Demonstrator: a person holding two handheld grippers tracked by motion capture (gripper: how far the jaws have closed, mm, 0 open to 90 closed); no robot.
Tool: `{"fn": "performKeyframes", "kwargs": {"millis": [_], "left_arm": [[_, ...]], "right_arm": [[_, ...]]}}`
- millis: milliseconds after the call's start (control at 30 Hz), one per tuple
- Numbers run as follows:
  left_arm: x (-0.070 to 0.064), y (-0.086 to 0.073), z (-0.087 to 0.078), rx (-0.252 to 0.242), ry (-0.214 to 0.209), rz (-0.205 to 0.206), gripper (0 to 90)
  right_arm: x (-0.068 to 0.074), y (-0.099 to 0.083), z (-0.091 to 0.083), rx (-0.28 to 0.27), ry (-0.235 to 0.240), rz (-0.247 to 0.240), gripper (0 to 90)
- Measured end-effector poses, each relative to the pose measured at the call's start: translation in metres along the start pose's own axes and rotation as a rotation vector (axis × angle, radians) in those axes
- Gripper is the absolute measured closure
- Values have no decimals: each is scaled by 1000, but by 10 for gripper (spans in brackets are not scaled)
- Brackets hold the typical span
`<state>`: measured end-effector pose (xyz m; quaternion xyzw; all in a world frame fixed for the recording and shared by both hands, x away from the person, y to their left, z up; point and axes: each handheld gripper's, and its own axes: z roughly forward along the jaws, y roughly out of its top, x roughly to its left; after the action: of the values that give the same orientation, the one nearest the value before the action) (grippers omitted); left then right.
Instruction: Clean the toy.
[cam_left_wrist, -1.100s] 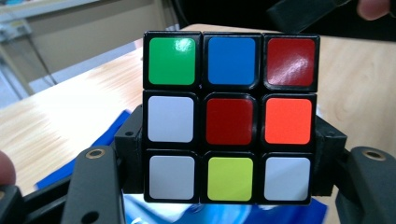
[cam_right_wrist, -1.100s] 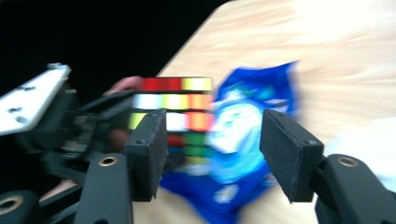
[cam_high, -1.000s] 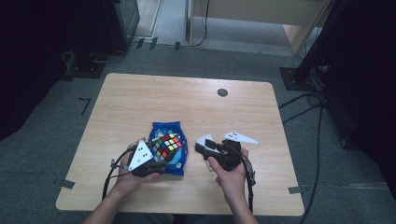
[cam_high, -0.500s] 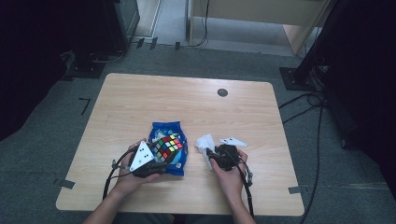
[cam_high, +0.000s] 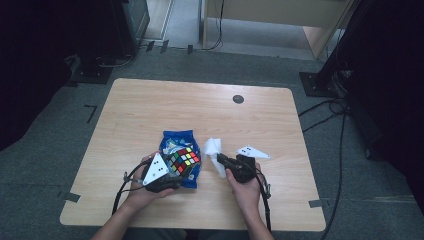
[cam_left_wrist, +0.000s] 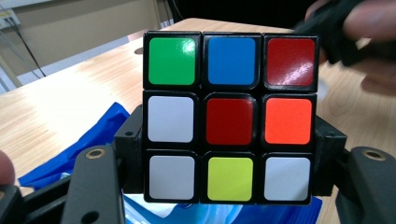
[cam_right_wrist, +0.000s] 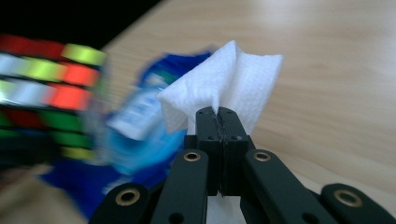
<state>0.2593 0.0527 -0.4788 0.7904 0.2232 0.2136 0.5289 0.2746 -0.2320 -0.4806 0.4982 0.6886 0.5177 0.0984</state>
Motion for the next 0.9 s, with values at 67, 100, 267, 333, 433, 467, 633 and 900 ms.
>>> {"fn": "performKeyframes", "kwargs": {"millis": [67, 100, 267, 333, 433, 467, 633, 900], "left_arm": [[-2, 0, 1, 3, -9, 6, 338], [-4, 0, 2, 3, -13, 10, 338], [-12, 1, 4, 6, -33, 46, 338], [-14, 1, 5, 6, -46, 54, 338], [-17, 0, 6, 9, -58, 66, 338], [-18, 0, 6, 10, -58, 72, 338], [-19, 0, 7, 11, -58, 73, 338], [-10, 1, 1, 2, -25, 47, 338]], "right_arm": [[14, 7, -4, -26, 72, -26, 900], [21, 9, -6, -35, 103, -37, 900], [43, 18, -9, -54, 192, -41, 900], [44, 18, -9, -46, 200, -23, 898], [41, 18, -7, -46, 220, 20, 897], [41, 18, -7, -45, 229, 28, 897], [54, 20, -7, -44, 331, 20, 896], [63, 22, -11, -27, 432, -67, 890]]}}
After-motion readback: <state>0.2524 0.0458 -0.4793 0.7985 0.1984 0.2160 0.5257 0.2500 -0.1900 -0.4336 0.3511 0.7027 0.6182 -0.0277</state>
